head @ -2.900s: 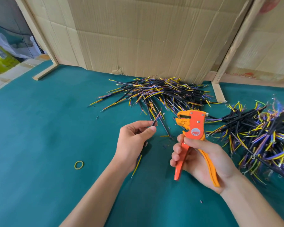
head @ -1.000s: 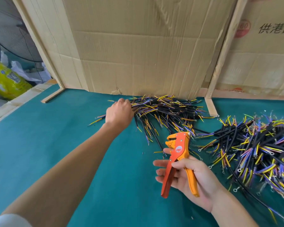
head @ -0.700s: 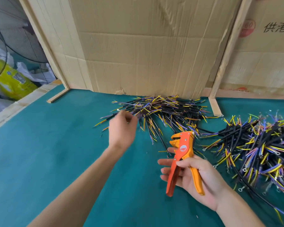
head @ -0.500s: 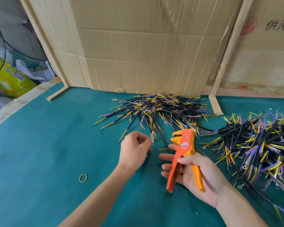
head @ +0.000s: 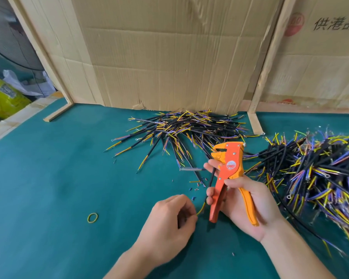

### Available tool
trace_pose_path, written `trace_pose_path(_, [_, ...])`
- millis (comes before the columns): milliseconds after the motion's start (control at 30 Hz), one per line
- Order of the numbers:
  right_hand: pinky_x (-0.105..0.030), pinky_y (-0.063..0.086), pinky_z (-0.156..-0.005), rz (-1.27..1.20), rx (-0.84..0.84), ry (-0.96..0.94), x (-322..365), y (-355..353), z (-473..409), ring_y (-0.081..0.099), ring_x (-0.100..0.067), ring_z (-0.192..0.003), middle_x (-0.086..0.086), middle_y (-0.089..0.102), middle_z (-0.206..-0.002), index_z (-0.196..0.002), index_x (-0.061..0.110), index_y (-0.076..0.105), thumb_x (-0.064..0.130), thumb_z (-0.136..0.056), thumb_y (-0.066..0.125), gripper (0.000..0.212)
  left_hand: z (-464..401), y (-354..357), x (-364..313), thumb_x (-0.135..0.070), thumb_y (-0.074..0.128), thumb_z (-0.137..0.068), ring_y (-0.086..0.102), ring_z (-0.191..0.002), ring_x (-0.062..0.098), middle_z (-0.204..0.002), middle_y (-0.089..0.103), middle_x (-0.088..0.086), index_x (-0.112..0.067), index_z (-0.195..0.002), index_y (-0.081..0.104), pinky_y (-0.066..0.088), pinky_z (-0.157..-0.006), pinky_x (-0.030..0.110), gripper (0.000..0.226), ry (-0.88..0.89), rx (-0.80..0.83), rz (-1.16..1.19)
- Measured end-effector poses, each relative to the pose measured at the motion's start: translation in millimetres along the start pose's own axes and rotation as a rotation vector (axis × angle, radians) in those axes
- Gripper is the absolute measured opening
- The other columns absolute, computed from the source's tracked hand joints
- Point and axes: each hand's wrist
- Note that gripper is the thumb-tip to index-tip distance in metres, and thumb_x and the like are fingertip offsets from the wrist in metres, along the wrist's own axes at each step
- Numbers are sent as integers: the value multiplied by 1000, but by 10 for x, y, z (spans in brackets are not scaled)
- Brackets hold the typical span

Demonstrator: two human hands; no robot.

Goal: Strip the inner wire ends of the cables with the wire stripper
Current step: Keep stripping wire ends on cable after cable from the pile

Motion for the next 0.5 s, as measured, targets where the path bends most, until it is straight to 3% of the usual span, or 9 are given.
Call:
trace_pose_path(267, [-39, 56, -75, -6, 3, -83, 173, -78, 9, 62, -28, -77, -11, 58, -146, -142, 3, 54, 10, -83, 54, 59, -60, -87, -27, -25, 67, -80, 50, -56, 6, -71, 64, -13, -23, -78, 63, 40, -56, 16, 4, -11, 230, 23])
trace_pose_path(400, [-41, 53, -77, -10, 135, -24, 123, -20, 3, 61, -29, -77, -12, 52, -151, -144, 2, 51, 12, -75, 68, 72, -248, -71, -83, -29, 57, -94, 54, -62, 9, -73, 64, -10, -24, -98, 68, 45, -62, 21, 12, -40, 189, 181])
trace_pose_path(500, [-42, 53, -78, 16, 216, -2, 99, 22, -4, 60, -29, -78, -13, 48, -154, -146, 2, 49, 14, -74, 72, 76, -372, -23, -118, -21, 52, -105, 59, -66, 12, -76, 65, -6, -17, -104, 68, 47, -62, 27, 17, -114, 213, 444])
Point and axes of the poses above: each hand's wrist, its own z-axis away from the middle knuckle, its own y-axis out of the palm, x = y × z
